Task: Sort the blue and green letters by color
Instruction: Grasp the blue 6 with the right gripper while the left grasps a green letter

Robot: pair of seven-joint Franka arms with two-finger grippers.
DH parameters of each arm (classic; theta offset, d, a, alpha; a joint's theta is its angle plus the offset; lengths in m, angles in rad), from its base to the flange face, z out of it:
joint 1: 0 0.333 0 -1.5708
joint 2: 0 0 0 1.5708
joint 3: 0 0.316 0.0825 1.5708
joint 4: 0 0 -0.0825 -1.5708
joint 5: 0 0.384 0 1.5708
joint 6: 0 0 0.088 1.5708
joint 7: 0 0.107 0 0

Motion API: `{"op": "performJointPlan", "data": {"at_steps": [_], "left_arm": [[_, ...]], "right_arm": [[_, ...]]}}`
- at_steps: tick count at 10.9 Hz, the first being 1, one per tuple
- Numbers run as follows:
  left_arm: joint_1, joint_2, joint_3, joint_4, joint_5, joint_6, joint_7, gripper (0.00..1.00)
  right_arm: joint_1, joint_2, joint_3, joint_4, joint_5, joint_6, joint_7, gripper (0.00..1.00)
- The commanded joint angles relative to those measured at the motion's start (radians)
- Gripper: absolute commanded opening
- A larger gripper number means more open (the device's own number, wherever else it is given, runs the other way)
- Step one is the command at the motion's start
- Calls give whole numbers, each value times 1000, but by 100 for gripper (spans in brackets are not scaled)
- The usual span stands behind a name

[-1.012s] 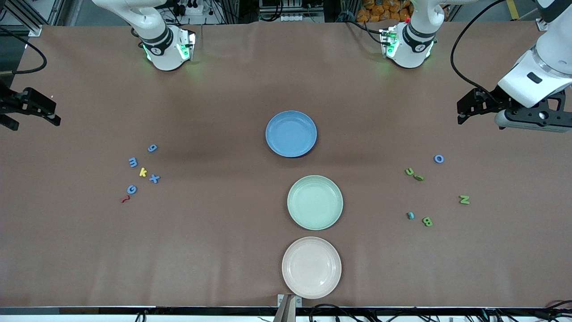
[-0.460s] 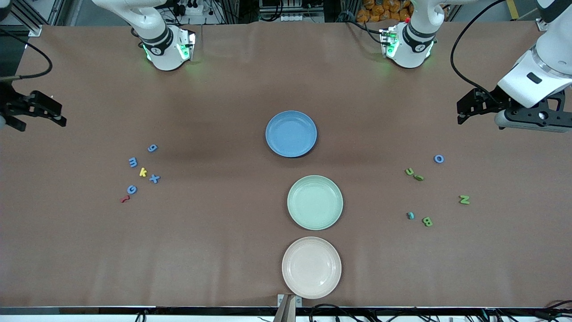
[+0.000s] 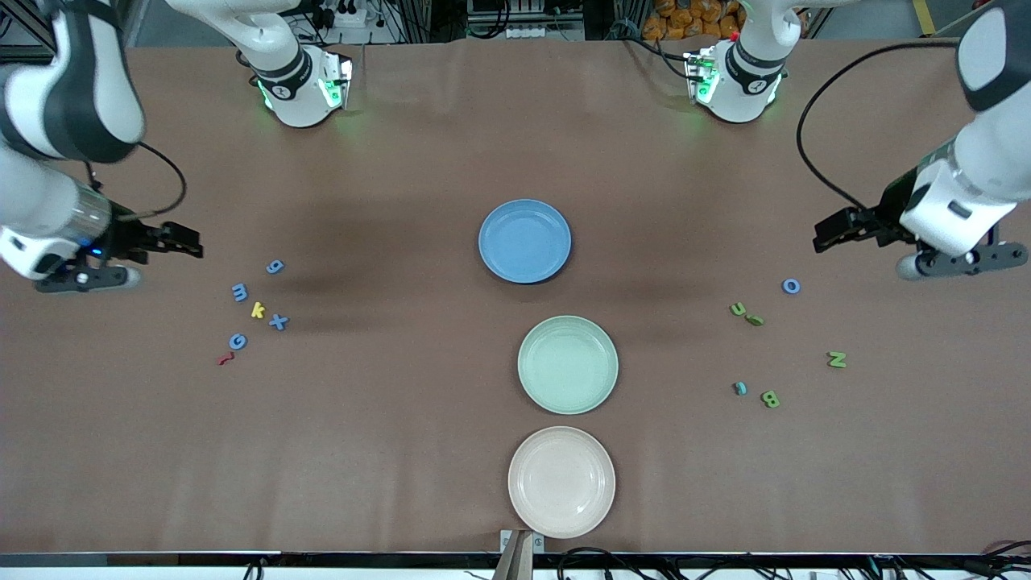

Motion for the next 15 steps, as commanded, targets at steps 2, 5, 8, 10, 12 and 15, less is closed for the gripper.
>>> {"op": "performJointPlan", "data": {"at_steps": [2, 5, 8, 10, 12, 15], "left_arm": [[40, -11, 0, -226, -22, 233, -34, 100], [40, -10, 0, -369, -2, 415, -147, 100], [40, 49, -2, -470, 32, 578, -261, 100], [35, 104, -2, -524, 32, 680, -348, 100], [37, 179, -2, -535, 39, 750, -434, 100], [34, 283, 2, -558, 86, 909, -563, 100]], "right_arm": [[-13, -9, 3, -232, 13, 213, 108, 100], [-27, 22, 3, -276, 13, 266, 242, 100], [-66, 56, 3, -321, 58, 341, 261, 100], [-64, 86, 3, -353, 145, 402, 300, 100], [-61, 120, 5, -385, 147, 464, 395, 94], [-61, 177, 5, -393, 147, 505, 595, 90]]}}
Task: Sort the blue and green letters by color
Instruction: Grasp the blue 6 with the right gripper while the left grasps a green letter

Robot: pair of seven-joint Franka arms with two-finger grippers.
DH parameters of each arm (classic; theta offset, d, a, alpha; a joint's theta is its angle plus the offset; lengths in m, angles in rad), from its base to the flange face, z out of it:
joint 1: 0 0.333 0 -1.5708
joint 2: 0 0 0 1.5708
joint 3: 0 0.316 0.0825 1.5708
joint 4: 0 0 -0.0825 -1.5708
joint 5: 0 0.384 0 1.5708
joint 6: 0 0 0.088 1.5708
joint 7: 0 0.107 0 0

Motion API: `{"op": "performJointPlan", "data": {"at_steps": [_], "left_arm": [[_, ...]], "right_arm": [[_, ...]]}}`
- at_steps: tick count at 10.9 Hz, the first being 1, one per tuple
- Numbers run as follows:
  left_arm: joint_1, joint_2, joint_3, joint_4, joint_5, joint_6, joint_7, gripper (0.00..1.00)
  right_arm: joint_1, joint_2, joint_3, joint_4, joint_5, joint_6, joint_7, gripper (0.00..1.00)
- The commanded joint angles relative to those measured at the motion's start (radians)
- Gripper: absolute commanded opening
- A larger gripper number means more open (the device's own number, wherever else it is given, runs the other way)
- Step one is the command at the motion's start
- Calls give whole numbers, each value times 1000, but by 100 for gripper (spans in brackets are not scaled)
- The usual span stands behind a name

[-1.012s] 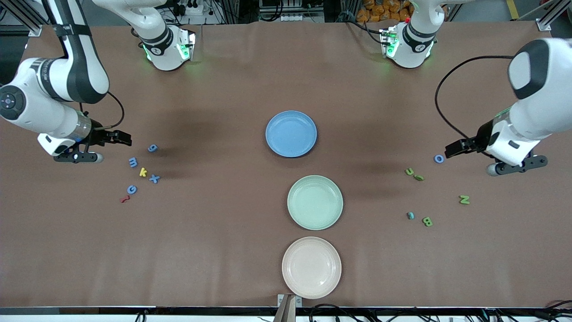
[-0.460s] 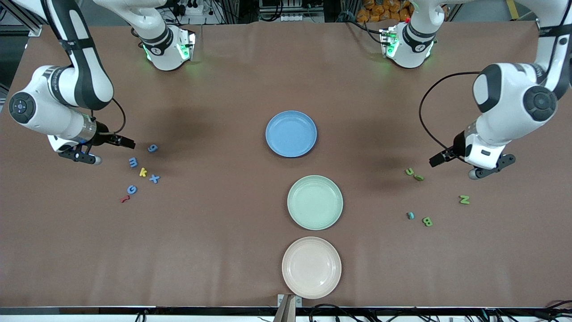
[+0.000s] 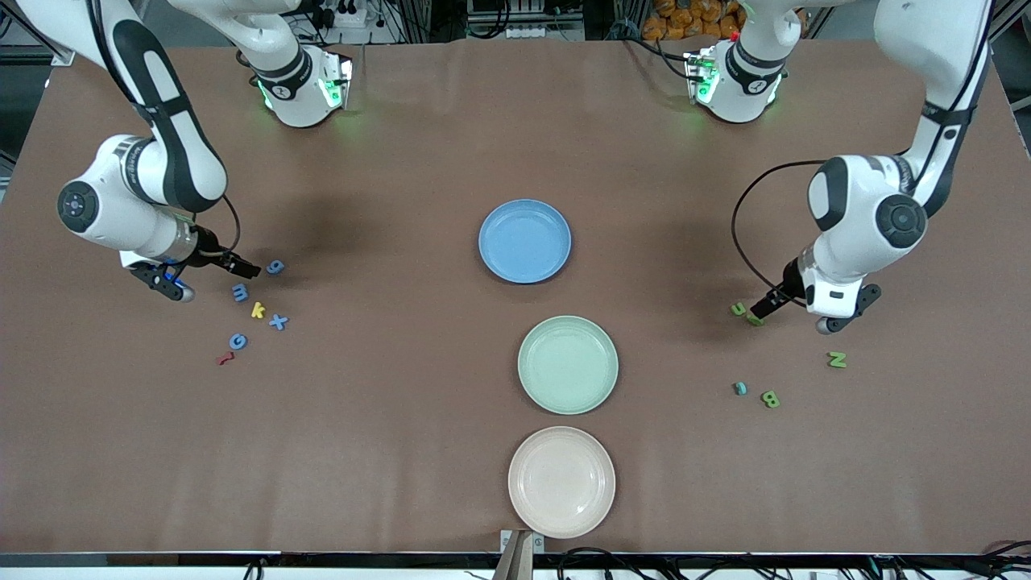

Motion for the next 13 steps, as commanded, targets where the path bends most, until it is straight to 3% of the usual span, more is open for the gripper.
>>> {"op": "performJointPlan", "data": {"at_steps": [1, 3, 7, 13], "left_arm": [[-1, 80, 0, -4, 139, 80, -173, 100], [1, 134, 0, 8, 214, 152, -267, 100], [-1, 165, -1, 40, 217, 160, -304, 100], [-4, 192, -3, 67, 217, 159, -336, 100]], "right_arm": [[-3, 38, 9, -12, 36, 31, 147, 86], [-1, 63, 26, -14, 79, 79, 216, 81], [-5, 121, 67, -15, 81, 157, 275, 74], [-3, 123, 69, -61, 81, 154, 263, 73]]}}
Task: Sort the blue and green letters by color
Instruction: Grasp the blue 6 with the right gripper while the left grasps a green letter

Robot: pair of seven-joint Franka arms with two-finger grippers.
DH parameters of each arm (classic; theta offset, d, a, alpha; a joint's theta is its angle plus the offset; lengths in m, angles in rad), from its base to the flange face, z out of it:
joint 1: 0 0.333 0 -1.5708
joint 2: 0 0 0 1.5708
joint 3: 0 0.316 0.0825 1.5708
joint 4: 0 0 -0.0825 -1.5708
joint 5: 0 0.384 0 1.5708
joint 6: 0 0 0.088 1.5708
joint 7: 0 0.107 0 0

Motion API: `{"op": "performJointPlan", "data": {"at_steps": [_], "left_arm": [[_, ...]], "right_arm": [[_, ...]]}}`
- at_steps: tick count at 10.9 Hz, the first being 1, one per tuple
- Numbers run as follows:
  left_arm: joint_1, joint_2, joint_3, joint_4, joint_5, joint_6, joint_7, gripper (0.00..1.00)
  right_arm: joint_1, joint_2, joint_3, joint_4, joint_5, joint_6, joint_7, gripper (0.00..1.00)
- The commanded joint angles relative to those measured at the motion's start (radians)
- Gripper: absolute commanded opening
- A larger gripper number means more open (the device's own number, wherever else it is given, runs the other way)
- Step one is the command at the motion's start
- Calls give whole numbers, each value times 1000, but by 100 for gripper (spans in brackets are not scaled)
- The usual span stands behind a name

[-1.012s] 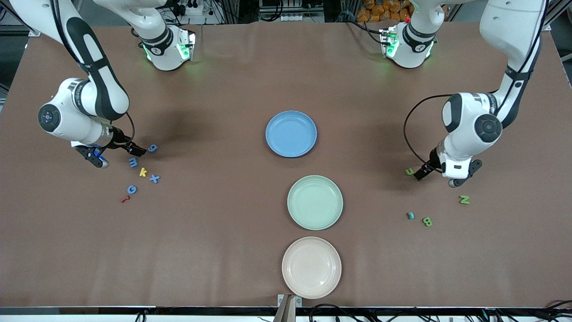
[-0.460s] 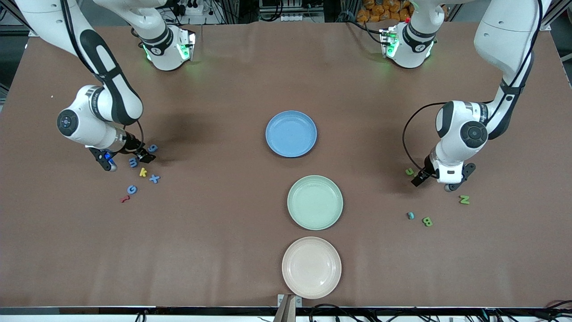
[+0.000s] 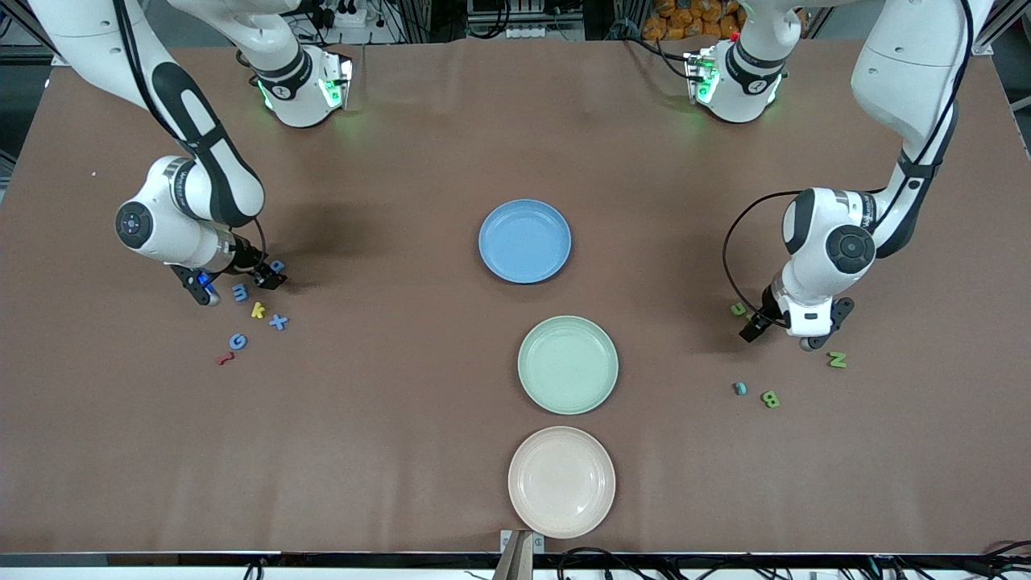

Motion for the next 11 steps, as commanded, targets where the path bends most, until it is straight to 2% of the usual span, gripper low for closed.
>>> {"op": "performJointPlan", "data": {"at_steps": [1, 2, 3, 5, 8, 11], "left_arm": [[-1, 10, -1, 10, 34, 8, -40, 94], [-2, 9, -3, 10, 32, 8, -45, 33], [-1, 7, -3, 10, 32, 8, -81, 0], [-11, 7, -4, 10, 32, 8, -120, 0], [-10, 1, -6, 10, 34, 3, -106, 0], [-10, -5, -7, 16, 34, 1, -100, 0]], "right_arm": [[-5, -17, 9, -35, 19, 8, -2, 71], [-5, -20, 10, -40, 19, 2, -2, 67], [-5, -21, 10, -43, 19, 0, -4, 58], [-5, -23, 29, -43, 17, -1, -5, 31], [-5, -37, 46, -40, 17, -4, -8, 1], [-5, -96, 74, 8, 19, -116, 9, 0]]}}
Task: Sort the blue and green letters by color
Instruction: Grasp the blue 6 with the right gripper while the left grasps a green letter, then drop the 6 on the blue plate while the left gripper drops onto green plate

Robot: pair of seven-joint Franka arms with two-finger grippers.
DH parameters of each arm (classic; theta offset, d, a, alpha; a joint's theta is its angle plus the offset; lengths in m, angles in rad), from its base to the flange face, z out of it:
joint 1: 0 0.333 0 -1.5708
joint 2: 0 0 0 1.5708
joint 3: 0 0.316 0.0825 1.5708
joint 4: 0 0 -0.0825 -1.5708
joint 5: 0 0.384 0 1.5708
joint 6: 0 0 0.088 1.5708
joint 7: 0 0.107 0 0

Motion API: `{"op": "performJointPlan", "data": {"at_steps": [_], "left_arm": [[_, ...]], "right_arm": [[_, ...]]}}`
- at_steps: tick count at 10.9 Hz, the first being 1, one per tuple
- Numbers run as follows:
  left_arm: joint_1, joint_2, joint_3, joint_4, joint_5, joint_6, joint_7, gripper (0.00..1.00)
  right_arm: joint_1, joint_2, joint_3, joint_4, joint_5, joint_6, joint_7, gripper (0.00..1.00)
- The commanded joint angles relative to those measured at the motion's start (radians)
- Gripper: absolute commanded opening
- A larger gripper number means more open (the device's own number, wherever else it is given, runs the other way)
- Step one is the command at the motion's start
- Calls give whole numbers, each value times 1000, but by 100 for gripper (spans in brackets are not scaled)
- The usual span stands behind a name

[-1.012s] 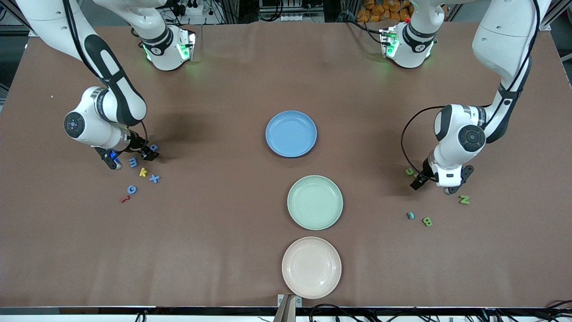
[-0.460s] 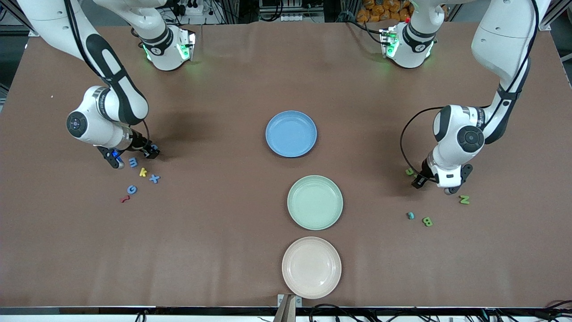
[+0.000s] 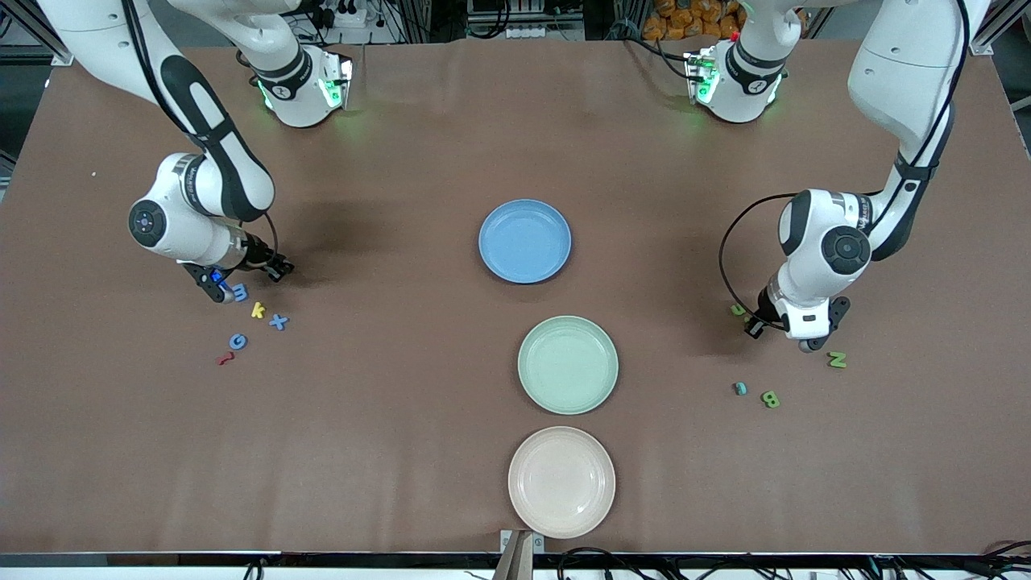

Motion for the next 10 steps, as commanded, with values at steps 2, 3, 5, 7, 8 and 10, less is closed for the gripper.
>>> {"op": "performJointPlan", "data": {"at_steps": [2, 3, 5, 7, 8, 10], "left_arm": [[-1, -18, -2, 15, 33, -5, -23, 0], [-1, -19, -8, 23, 33, -5, -24, 0], [-1, -24, -30, 53, 31, -14, -32, 0], [-1, -36, -83, 101, 27, -44, -37, 0], [-4, -32, -119, 145, 16, -54, -55, 0], [-69, -26, -174, 184, 20, -61, -134, 0]], "right_arm": [[5, -85, 45, 90, 25, -170, 59, 0], [14, -83, 87, 117, 25, -176, 113, 0], [40, -80, 176, 166, 27, -176, 225, 0], [116, -66, 251, 235, 27, -167, 354, 0], [193, -51, 251, 279, 27, -166, 406, 0], [316, 28, 251, 395, 25, -164, 545, 0]]}}
